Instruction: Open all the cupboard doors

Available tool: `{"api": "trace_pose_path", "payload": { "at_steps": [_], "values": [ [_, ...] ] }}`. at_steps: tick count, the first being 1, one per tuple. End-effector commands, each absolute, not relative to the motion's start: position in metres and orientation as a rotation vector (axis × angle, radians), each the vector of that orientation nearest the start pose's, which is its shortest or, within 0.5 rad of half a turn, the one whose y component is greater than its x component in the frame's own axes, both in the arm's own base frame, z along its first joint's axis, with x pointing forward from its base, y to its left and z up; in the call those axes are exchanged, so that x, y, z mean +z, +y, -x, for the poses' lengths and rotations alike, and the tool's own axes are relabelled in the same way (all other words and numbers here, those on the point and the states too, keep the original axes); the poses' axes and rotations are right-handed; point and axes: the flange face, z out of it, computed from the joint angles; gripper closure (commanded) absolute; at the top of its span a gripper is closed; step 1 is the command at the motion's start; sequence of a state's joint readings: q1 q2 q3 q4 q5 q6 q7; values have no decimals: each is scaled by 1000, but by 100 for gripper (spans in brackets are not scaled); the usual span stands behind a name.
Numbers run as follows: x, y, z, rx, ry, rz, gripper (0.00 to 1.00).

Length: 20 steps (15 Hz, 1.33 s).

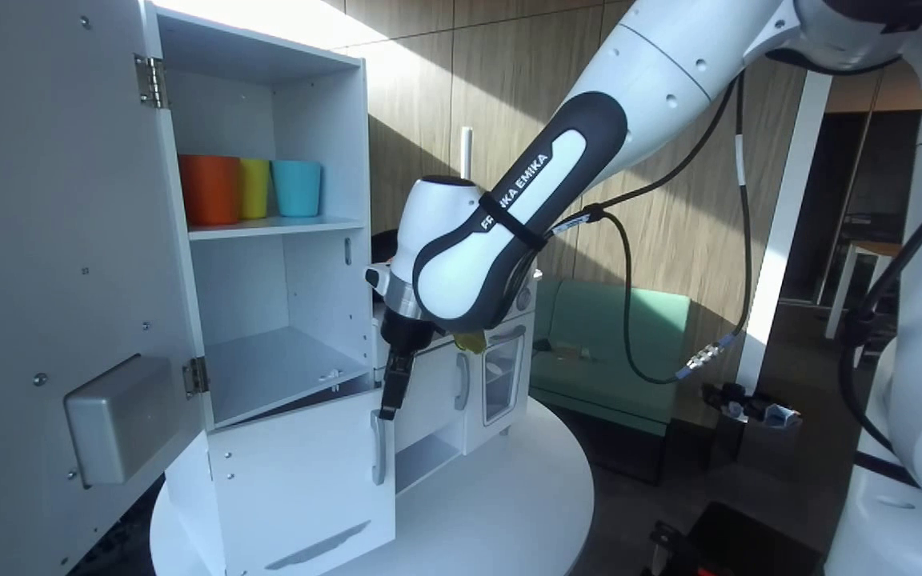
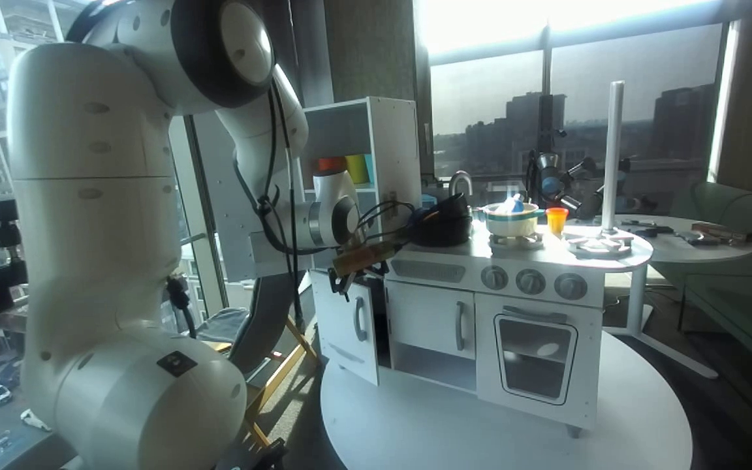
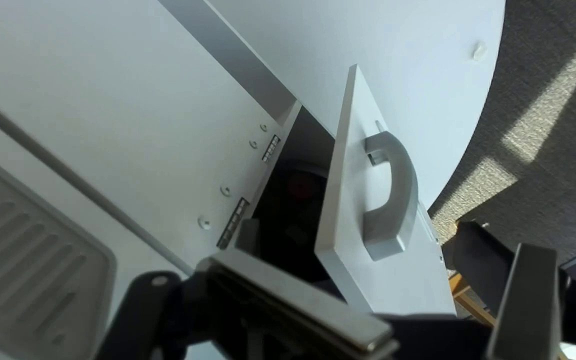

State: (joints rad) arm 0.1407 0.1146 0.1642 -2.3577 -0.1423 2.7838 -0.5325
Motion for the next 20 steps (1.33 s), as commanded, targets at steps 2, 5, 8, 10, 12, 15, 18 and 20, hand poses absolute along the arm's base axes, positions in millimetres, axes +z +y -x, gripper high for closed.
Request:
{"api": "trace_pose_path", "payload": {
  "at_steps": [2, 5, 8, 10, 12, 15, 18, 20],
  "values": [
    [306, 200, -517, -519, -1558, 2722, 0],
    [305, 219, -503, -430, -1628, 2686, 0],
    [310, 226, -484, -289, -1652, 2712, 0],
    [312, 234, -471, -217, -1667, 2662, 0],
    [317, 251, -457, -172, -1679, 2598, 0],
    [322, 281, -436, -145, -1724, 2445, 0],
    [322, 302, -420, -96, -1727, 2323, 0],
    [322, 305, -414, -73, -1714, 2306, 0]
  ]
}}
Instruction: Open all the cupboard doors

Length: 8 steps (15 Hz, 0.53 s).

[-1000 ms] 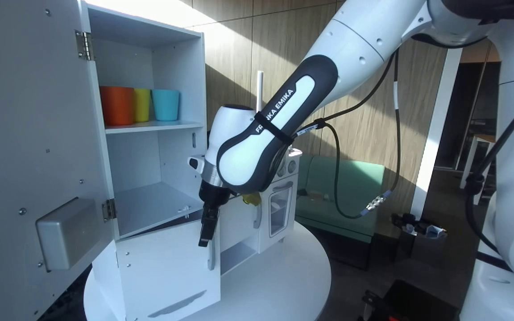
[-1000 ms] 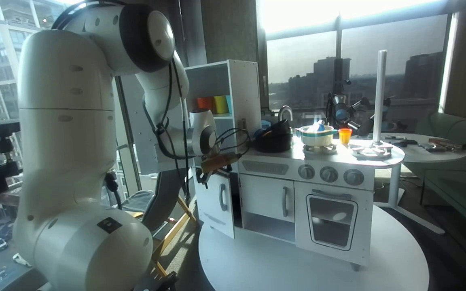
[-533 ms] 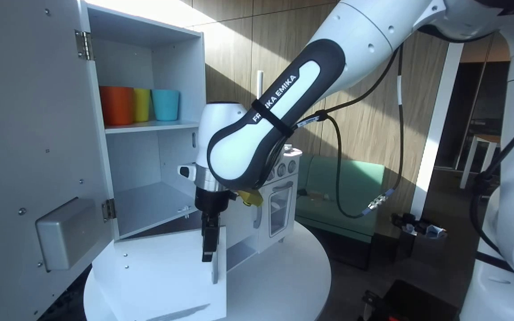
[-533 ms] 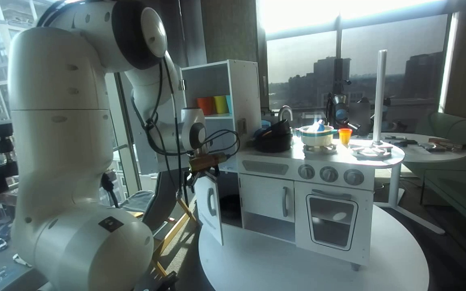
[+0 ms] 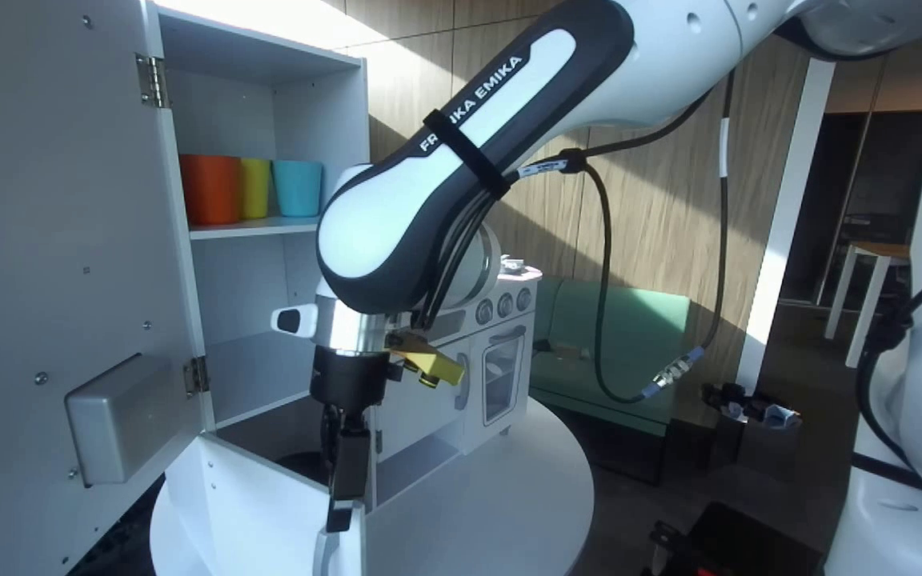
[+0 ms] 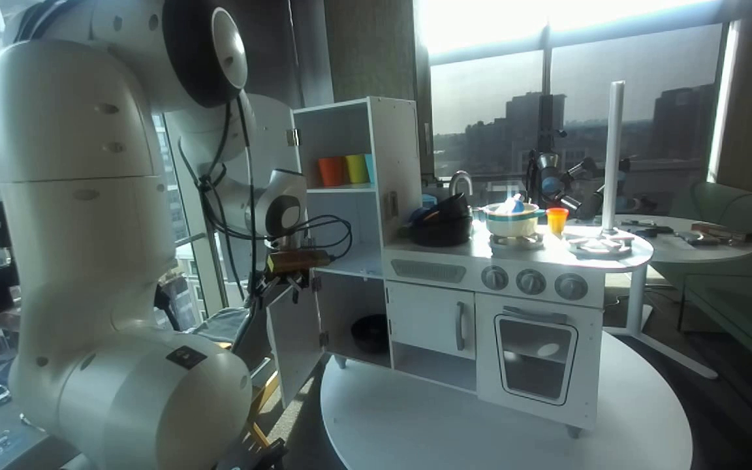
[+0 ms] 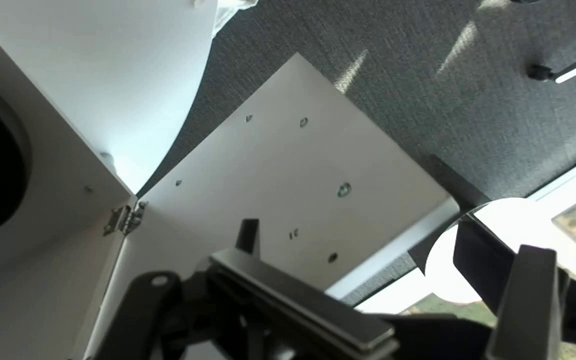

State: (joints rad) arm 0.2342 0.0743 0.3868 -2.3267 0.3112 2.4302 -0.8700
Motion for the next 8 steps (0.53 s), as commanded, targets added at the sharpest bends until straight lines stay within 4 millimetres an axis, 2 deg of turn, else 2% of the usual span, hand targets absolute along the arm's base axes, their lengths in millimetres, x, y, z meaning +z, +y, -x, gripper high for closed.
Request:
{"api": "trace_pose_path", "payload": {
  "at_steps": [1, 3, 6, 8],
  "values": [
    [322, 302, -413, -73, -1696, 2340, 0],
    [322, 284, -418, -80, -1633, 2445, 0],
    [323, 243, -423, -101, -1428, 2580, 0],
    [332, 220, -425, -92, -1300, 2570, 0]
  ]
}}
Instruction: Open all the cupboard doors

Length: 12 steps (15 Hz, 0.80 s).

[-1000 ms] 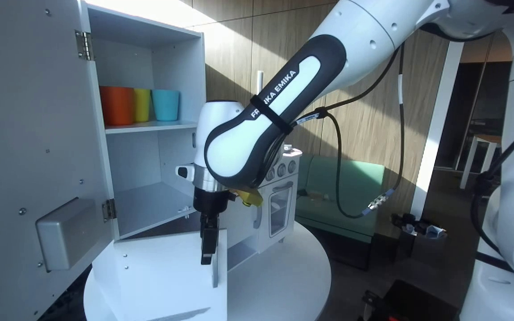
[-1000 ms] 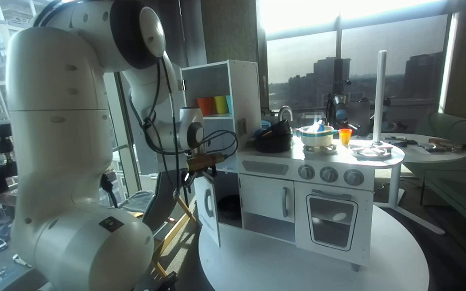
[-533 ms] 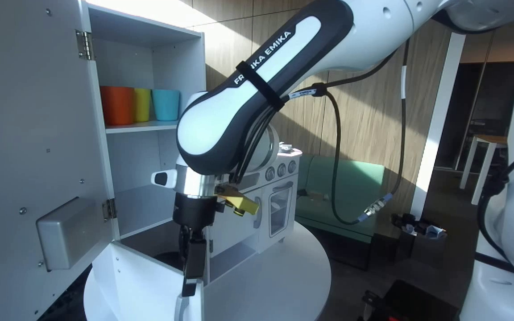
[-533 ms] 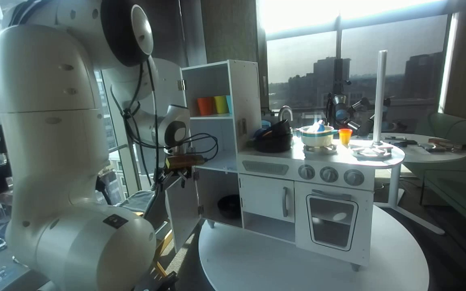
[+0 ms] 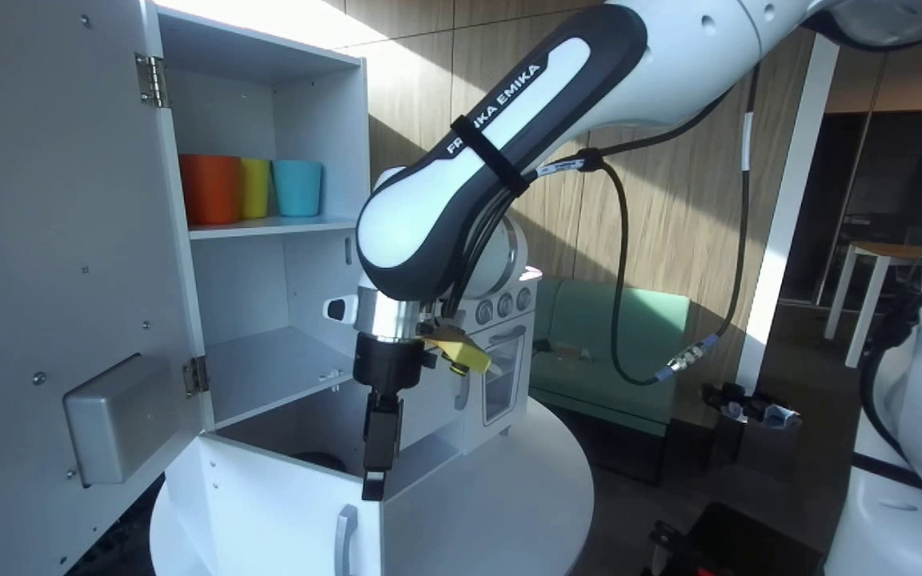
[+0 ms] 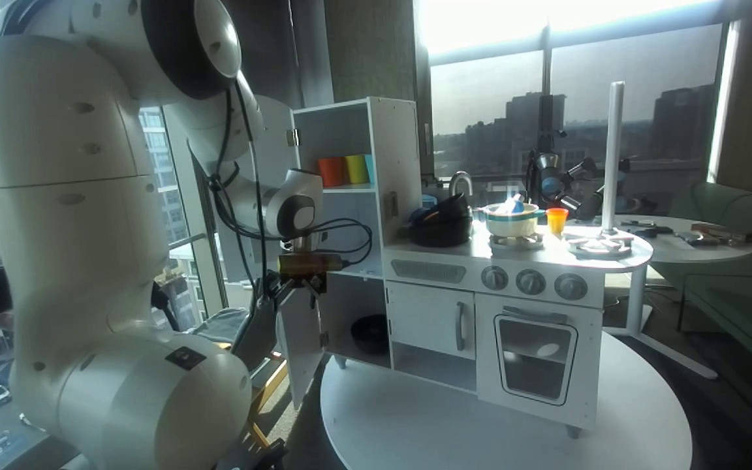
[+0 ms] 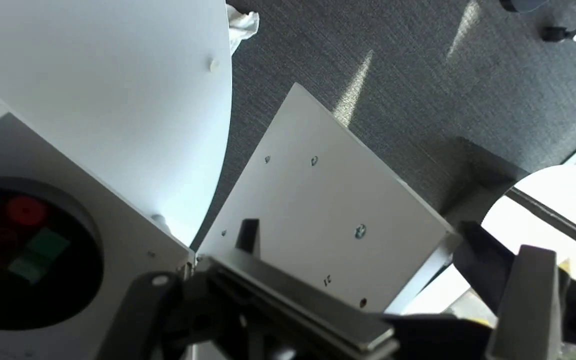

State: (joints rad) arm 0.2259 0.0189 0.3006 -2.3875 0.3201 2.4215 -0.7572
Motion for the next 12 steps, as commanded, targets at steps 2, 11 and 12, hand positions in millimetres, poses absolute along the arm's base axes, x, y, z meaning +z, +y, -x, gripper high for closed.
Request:
{"api": "trace_pose_path", "payload": {
  "at_steps": [2, 11, 12],
  "values": [
    [335, 203, -426, -83, -1203, 2538, 0],
    [322, 203, -429, -59, -1146, 2462, 0],
    [321, 206, -427, -44, -1150, 2460, 0]
  ]
}}
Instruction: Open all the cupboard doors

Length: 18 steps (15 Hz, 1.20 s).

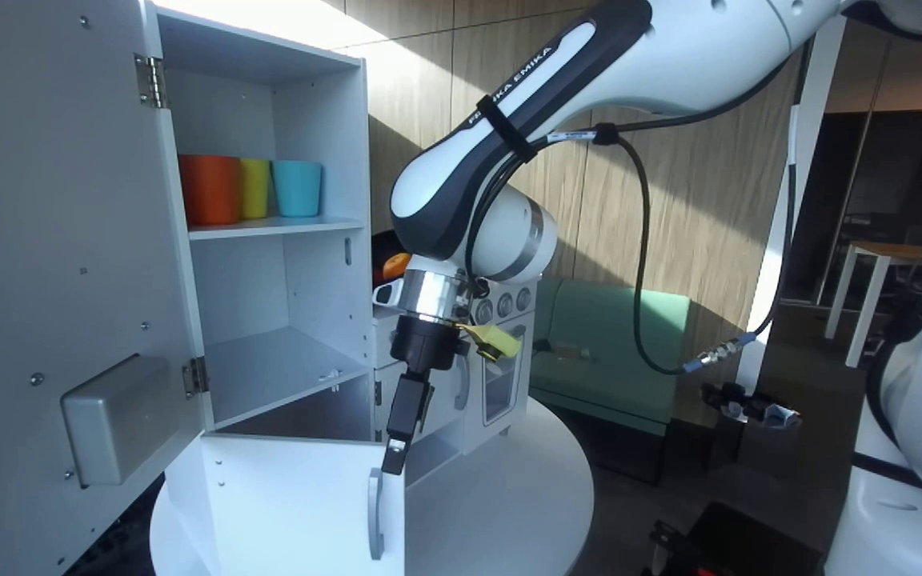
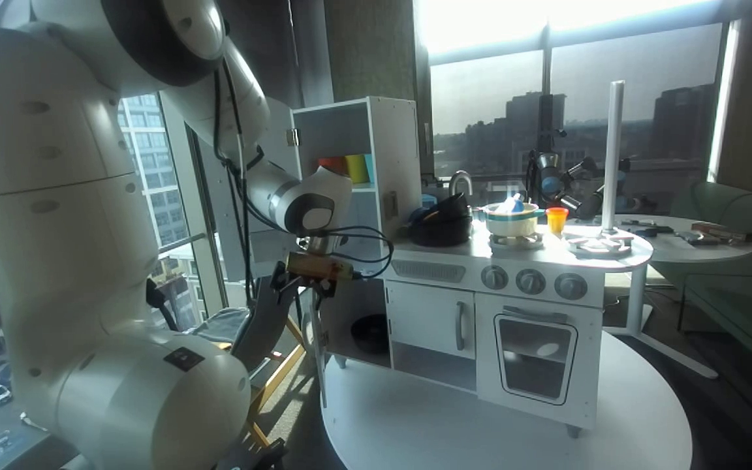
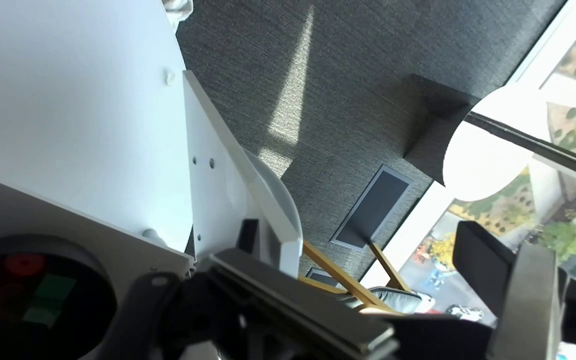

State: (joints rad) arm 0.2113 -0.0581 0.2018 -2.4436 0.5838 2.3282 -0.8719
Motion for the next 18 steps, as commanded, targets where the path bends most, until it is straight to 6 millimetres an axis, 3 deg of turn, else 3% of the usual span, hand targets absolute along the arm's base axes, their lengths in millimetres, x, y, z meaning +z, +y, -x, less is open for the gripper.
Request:
{"api": "trace_pose_path", "payload": {
  "at_steps": [1, 7, 10, 14, 18],
  "values": [
    [322, 211, -424, -27, -1163, 2446, 0],
    [325, 244, -406, 8, -1257, 2340, 0],
    [321, 241, -410, 18, -1225, 2374, 0],
    [313, 196, -428, -72, -1031, 2493, 0],
    [303, 130, -448, -205, -762, 2569, 0]
  ]
}}
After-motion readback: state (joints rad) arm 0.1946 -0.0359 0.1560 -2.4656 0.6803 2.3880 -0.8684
